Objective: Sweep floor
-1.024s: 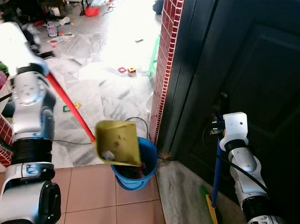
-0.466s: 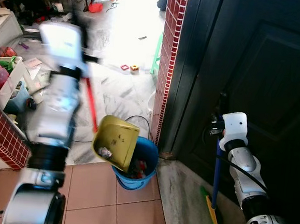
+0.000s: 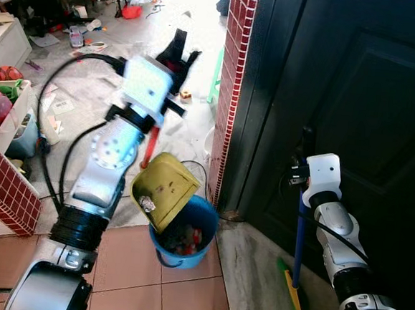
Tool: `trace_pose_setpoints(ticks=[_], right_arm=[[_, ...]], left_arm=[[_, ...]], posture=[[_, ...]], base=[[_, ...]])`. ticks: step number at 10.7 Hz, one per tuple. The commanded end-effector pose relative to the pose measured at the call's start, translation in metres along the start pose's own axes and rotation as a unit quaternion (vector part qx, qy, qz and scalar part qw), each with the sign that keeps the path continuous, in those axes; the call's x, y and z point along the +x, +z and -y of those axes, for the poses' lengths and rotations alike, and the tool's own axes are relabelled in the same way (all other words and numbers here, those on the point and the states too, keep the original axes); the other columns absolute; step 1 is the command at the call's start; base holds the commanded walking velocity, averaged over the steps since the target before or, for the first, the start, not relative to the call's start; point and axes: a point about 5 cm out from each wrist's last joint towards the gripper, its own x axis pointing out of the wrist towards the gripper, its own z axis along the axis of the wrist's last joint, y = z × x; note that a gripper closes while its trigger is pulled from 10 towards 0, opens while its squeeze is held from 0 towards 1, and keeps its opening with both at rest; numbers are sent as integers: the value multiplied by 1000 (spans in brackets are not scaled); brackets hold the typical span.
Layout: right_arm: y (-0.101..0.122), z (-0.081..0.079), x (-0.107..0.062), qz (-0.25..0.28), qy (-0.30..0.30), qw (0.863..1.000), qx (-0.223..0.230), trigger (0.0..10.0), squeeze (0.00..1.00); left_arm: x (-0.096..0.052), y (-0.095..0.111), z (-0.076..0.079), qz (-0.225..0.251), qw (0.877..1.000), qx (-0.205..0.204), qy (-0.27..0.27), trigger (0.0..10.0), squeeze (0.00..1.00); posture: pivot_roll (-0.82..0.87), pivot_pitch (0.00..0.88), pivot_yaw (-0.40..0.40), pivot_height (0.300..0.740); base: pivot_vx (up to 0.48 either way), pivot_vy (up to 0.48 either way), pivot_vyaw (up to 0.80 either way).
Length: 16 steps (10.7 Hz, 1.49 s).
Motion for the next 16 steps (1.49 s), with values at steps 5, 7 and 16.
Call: trace_pose_setpoints(ticks=[5, 7, 16], right_arm=[[11, -2, 9, 25, -3, 1000, 2, 10000, 0], [11, -2, 9, 26, -2, 1000, 2, 10000, 0], [9, -13, 11, 23, 14, 1000, 9, 10000, 0]], left_arm=[[1, 22, 19, 64, 993, 47, -84, 10000, 0], [1, 21, 14, 61, 995, 38, -66, 10000, 0], [-7, 55, -98, 80, 940, 160, 292, 10000, 0]], posture=[[-147, 0, 30, 740], [-147, 0, 27, 740], [-125, 0, 19, 740]], base=[[0, 0, 0], [0, 0, 0], [0, 0, 0]])
